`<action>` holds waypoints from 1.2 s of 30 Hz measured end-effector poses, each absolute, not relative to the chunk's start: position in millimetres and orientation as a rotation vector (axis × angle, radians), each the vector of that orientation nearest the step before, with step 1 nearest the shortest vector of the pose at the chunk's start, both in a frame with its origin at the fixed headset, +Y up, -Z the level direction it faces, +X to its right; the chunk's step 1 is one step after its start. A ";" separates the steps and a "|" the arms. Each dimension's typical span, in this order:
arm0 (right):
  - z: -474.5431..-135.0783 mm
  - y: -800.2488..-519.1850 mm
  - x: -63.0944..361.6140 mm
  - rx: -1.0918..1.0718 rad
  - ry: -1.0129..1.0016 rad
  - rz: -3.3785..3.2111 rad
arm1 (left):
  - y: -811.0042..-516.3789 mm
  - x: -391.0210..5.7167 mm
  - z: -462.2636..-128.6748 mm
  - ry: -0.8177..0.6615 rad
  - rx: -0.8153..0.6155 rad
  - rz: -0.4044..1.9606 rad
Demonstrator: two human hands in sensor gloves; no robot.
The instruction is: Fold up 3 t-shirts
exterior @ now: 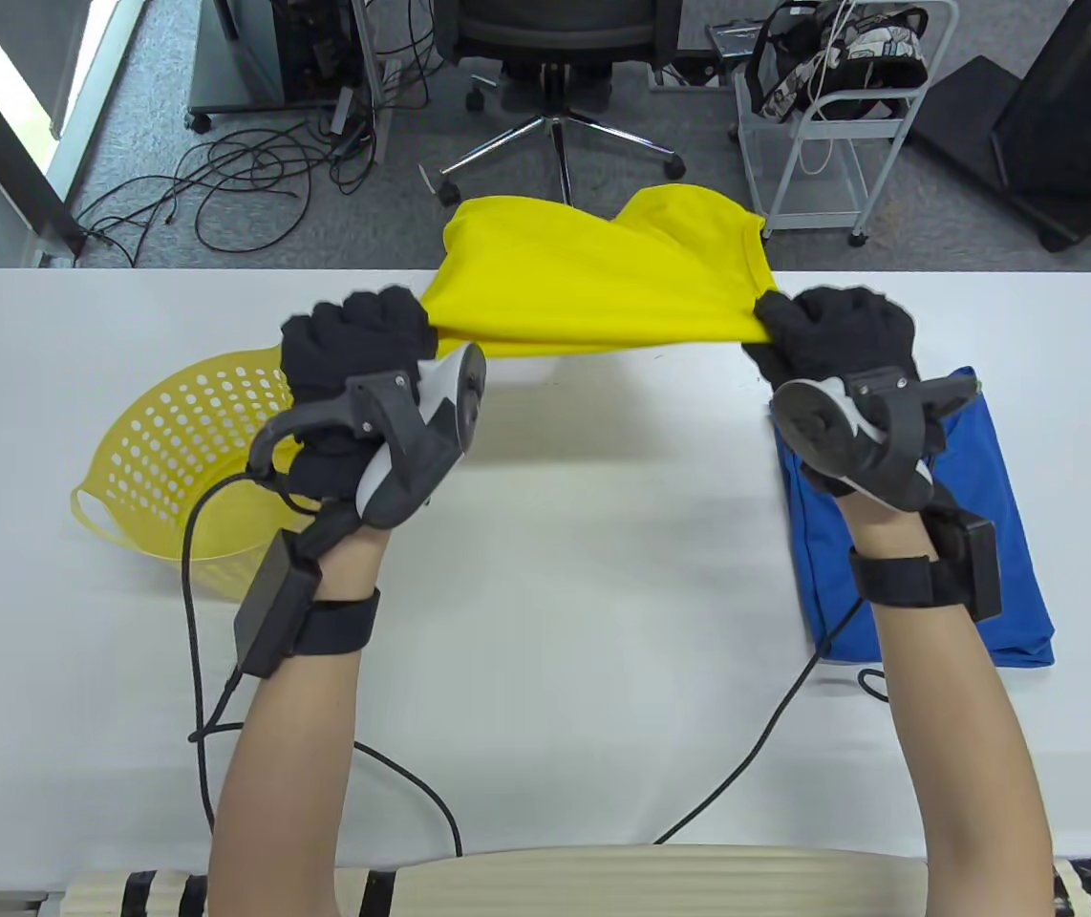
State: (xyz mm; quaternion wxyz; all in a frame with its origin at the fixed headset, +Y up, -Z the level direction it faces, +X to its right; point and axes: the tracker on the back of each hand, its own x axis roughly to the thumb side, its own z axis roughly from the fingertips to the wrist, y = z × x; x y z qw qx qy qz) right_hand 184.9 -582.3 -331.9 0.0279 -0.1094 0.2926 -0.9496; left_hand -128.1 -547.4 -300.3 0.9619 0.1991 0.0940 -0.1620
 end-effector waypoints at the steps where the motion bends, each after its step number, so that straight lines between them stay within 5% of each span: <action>1: -334.2 -604.2 184.6 -0.352 0.746 -2.965 | -570.4 -126.3 -302.3 0.184 0.300 -0.345; 5: -330.2 -707.3 177.6 -0.397 0.098 -3.021 | -676.3 -119.4 -306.7 0.140 -0.145 -0.485; 9: -321.6 -738.8 176.4 -0.422 -0.072 -3.028 | -705.0 -125.9 -299.7 0.104 -0.235 -0.465; 18: -294.5 -688.2 183.5 -0.446 -0.012 -3.068 | -654.0 -136.6 -266.0 0.129 -0.201 -0.334; 26: -249.0 -598.8 185.6 -0.460 0.267 -3.099 | -562.8 -141.6 -218.4 0.170 -0.084 -0.239; 30: -240.6 -565.7 187.0 -0.474 0.333 -3.112 | -526.8 -142.0 -211.5 0.196 -0.142 -0.207; 36: -265.8 -577.4 180.6 -0.415 0.181 -3.062 | -541.0 -134.3 -239.9 0.217 -0.170 -0.284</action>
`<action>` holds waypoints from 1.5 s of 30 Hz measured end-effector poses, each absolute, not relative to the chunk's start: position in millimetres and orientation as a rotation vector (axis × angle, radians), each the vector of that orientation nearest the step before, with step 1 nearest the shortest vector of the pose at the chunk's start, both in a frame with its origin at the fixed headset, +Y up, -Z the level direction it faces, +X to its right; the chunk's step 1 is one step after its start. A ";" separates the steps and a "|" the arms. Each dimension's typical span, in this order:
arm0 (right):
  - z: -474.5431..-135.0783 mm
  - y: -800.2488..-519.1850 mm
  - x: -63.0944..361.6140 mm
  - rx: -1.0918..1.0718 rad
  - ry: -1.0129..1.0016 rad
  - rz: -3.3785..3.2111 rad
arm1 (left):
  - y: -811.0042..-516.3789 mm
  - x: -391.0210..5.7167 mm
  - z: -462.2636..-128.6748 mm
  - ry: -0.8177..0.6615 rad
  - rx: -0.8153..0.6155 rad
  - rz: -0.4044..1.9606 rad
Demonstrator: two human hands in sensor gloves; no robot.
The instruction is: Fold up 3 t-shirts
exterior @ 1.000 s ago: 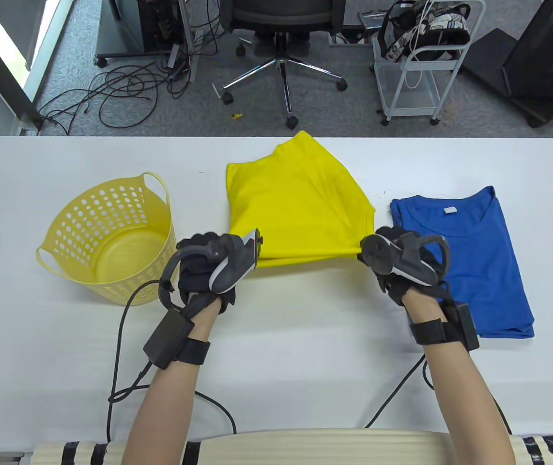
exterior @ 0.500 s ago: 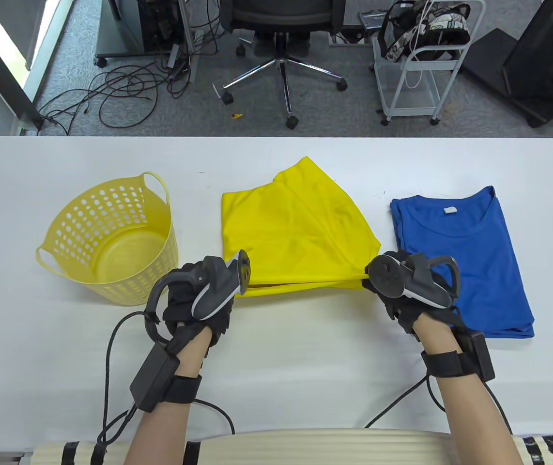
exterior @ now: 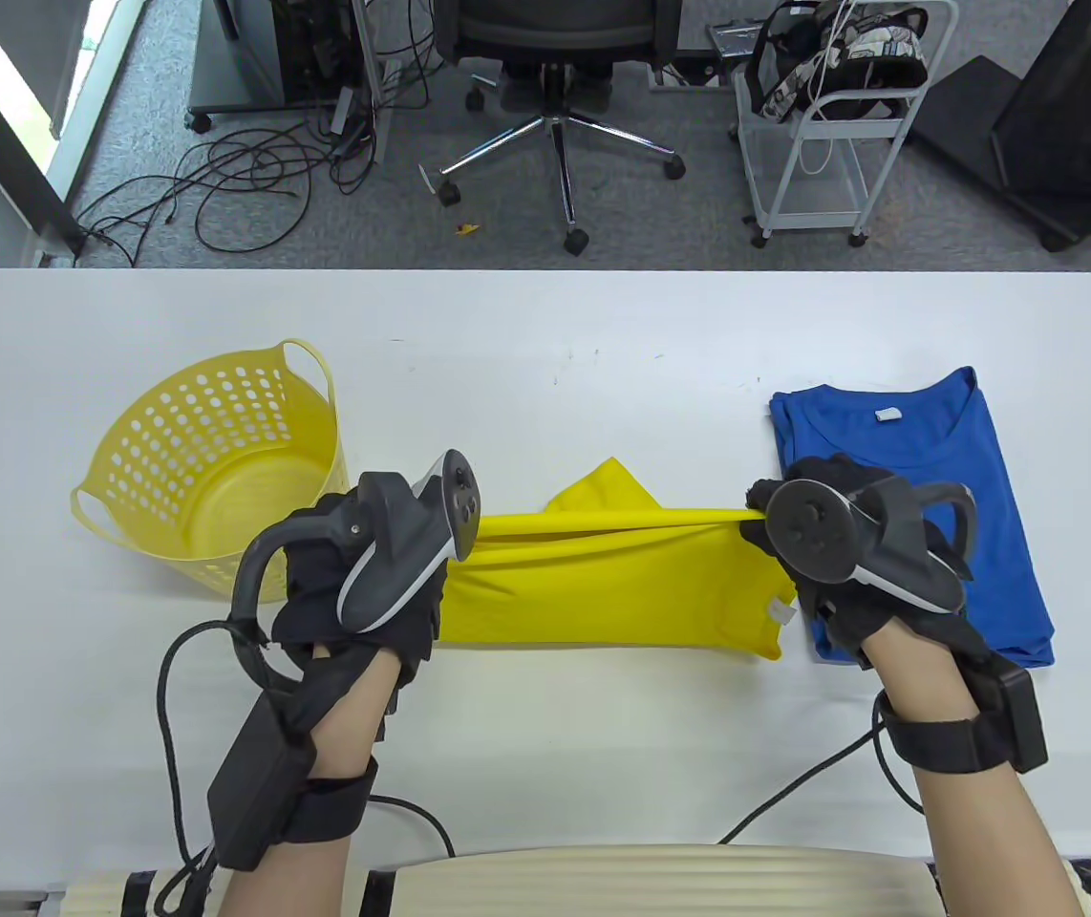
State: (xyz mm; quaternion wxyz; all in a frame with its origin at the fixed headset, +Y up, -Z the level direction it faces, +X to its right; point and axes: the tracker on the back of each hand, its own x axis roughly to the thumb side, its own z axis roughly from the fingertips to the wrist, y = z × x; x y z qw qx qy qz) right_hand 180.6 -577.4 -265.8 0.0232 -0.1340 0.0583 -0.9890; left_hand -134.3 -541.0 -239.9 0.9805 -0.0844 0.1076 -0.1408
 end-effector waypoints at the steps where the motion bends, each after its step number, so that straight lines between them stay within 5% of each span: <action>1: -274.9 -586.5 179.1 -0.403 0.145 -3.055 | -551.5 -133.5 -251.2 0.226 -0.189 -0.298; 12: -370.1 -681.7 156.1 -0.277 -0.191 -2.965 | -662.0 -132.9 -354.8 0.301 -0.319 -0.462; 23: -413.7 -722.6 149.0 -0.129 -0.308 -2.939 | -692.6 -130.9 -378.0 0.330 -0.248 -0.481; 30: -397.7 -700.9 152.4 -0.162 -0.207 -2.978 | -679.0 -123.9 -349.2 0.243 -0.117 -0.395; 35: -368.2 -695.7 152.2 -0.245 -0.171 -3.117 | -708.1 -95.9 -318.7 -0.208 -0.314 -0.198; 45: -316.7 -724.5 134.0 -0.305 -0.288 -3.266 | -772.4 -91.4 -287.3 -0.119 -0.442 -0.235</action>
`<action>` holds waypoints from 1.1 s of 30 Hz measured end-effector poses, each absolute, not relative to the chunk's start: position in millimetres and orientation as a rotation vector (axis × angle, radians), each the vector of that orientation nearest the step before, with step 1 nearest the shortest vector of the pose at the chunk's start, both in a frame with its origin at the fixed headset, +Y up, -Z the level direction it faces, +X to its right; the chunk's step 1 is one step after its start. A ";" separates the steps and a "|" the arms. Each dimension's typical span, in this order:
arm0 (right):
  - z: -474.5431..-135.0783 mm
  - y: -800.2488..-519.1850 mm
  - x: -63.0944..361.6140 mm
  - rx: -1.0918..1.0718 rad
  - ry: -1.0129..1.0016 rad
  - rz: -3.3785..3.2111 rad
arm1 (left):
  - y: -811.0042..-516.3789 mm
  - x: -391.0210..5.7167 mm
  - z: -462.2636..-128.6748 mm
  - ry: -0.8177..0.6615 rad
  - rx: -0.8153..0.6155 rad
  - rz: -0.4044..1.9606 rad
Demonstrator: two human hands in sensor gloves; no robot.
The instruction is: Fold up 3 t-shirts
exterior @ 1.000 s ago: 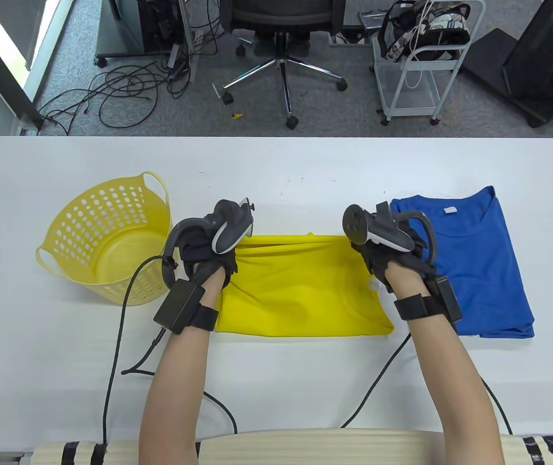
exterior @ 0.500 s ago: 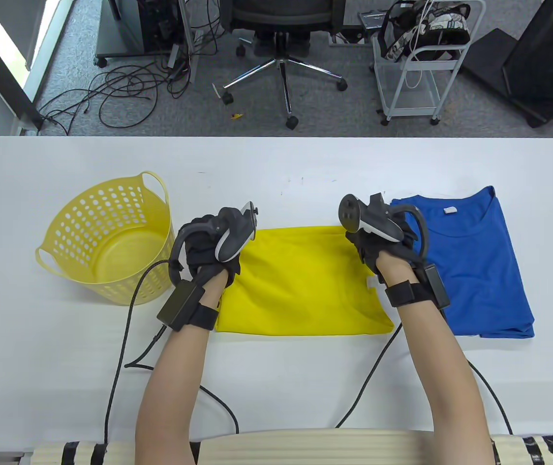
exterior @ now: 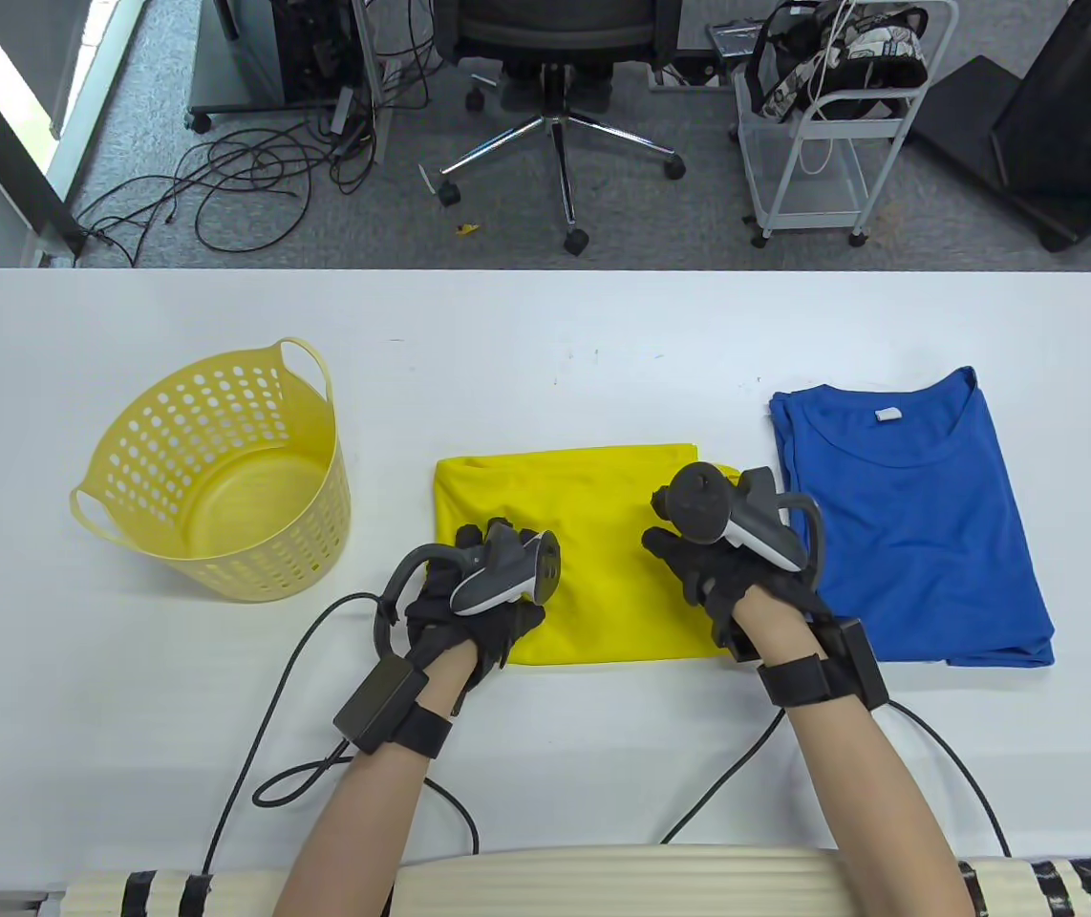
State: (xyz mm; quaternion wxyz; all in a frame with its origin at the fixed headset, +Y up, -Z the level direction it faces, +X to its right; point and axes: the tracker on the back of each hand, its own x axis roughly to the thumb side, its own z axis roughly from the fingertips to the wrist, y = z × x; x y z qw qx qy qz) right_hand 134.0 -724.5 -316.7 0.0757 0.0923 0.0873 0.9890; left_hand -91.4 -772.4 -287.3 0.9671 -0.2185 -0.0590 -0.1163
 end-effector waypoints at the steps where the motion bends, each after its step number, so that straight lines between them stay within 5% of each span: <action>1: -313.8 -727.6 130.7 0.274 0.269 2.968 | -772.7 -91.7 -285.0 -0.107 -0.416 -0.236; 9: -302.0 -762.7 99.1 0.155 0.423 3.114 | -761.7 -67.8 -264.0 -0.127 -0.325 -0.338; 17: -297.9 -772.9 92.5 0.201 0.420 3.217 | -728.0 -111.3 -267.1 -0.037 -0.080 -0.133; 24: -300.9 -767.1 101.9 0.340 0.509 3.285 | -738.6 -140.2 -273.2 0.105 -0.091 -0.096; 33: -294.2 -765.2 124.0 0.533 0.661 3.127 | -761.1 -137.6 -282.5 0.093 -0.225 -0.140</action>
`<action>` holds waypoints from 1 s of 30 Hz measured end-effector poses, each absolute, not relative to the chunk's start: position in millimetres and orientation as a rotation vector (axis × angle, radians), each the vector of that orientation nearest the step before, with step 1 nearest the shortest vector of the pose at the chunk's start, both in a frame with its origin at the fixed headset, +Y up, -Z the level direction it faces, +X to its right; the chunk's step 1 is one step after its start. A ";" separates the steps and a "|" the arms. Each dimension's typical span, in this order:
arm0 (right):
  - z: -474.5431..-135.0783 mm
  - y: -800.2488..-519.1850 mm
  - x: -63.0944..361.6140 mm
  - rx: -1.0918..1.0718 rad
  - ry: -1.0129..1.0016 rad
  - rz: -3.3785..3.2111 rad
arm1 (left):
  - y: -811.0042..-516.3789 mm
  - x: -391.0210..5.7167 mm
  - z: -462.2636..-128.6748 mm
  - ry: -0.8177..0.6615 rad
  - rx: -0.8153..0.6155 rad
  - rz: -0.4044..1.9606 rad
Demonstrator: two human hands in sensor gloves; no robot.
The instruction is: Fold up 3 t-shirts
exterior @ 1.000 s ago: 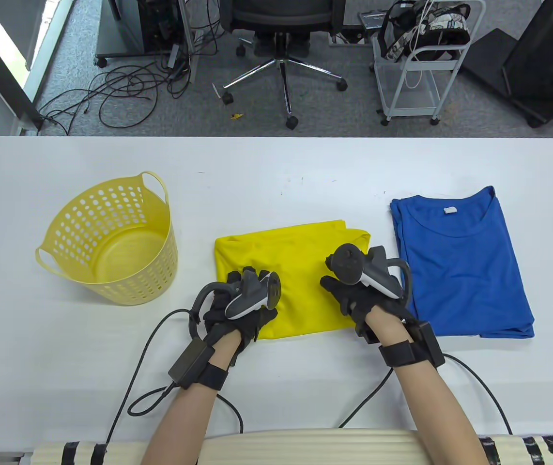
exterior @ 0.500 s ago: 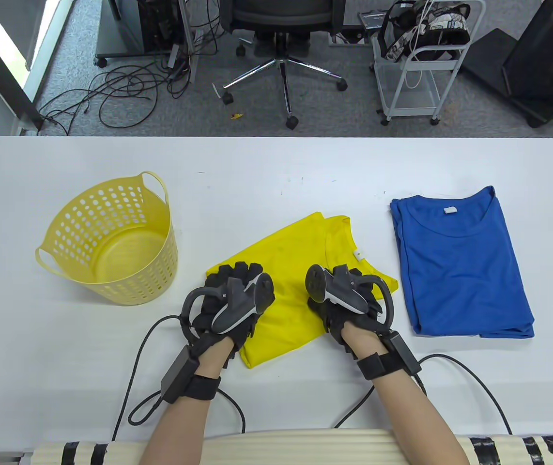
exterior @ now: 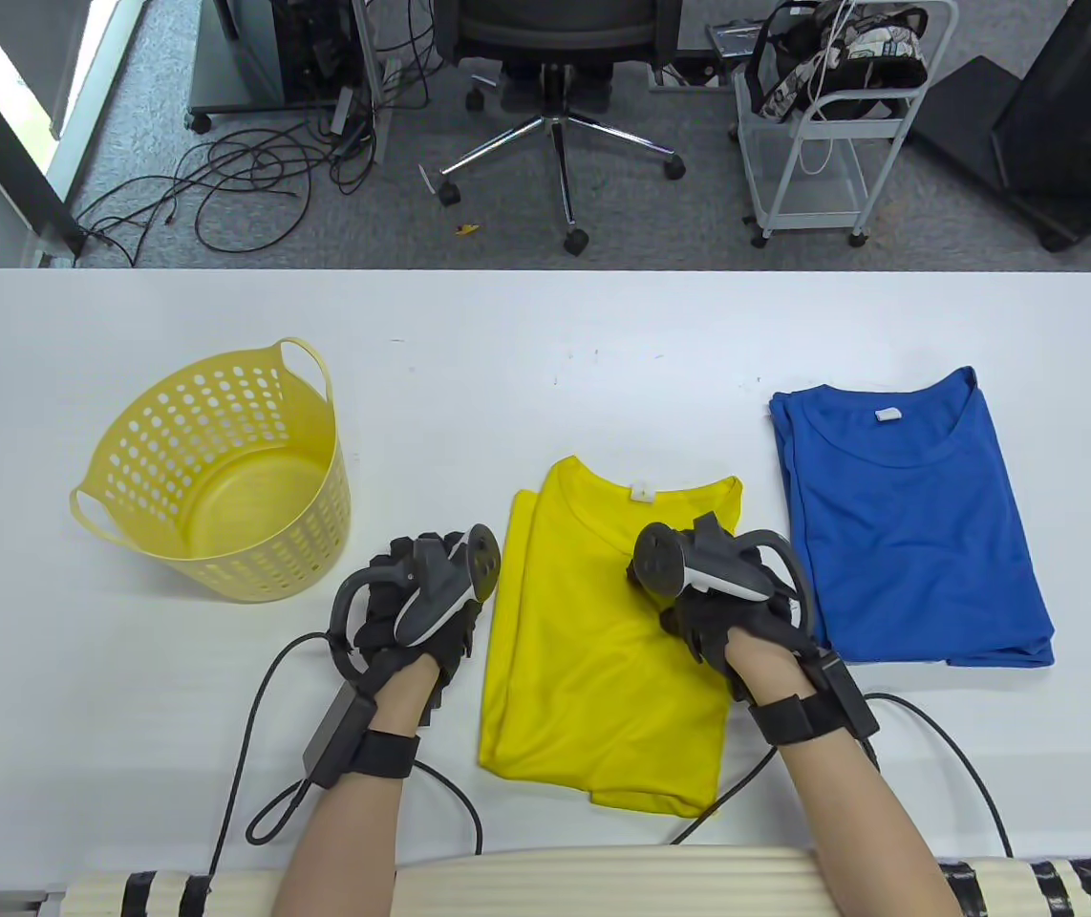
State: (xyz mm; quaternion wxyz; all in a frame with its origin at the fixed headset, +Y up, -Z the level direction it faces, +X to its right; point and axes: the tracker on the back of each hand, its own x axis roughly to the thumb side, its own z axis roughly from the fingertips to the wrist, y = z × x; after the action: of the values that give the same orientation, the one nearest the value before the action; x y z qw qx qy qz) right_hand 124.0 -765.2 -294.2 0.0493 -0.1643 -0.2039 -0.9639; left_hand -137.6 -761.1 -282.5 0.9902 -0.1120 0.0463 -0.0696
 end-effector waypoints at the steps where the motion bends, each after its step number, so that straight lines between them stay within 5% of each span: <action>1: -292.5 -764.8 123.8 -0.535 -0.616 -2.926 | -765.0 -137.5 -284.5 0.088 -0.243 -0.131; 6: -289.2 -758.9 122.2 -0.580 -0.540 -2.915 | -771.5 -135.3 -288.7 0.079 -0.271 -0.134; 9: -298.2 -735.6 147.1 -0.219 -0.105 -3.097 | -770.7 -135.6 -288.6 0.086 -0.280 -0.131; 11: -300.9 -729.6 163.0 -0.047 -0.010 -3.167 | -769.2 -135.7 -289.9 0.104 -0.281 -0.121; 21: -314.2 -768.9 176.2 0.170 -0.421 -3.172 | -768.4 -111.6 -296.6 0.194 -0.296 -0.072; 30: -310.5 -767.5 142.9 0.019 -0.381 -3.102 | -773.3 -73.5 -295.1 0.120 -0.269 -0.156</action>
State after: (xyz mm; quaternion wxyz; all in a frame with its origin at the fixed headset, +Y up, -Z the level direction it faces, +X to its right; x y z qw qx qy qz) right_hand 142.9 -767.5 -310.5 0.0083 0.0059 -0.1219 -0.9925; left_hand -73.5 -773.3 -295.1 0.9862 -0.1338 0.0598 -0.0775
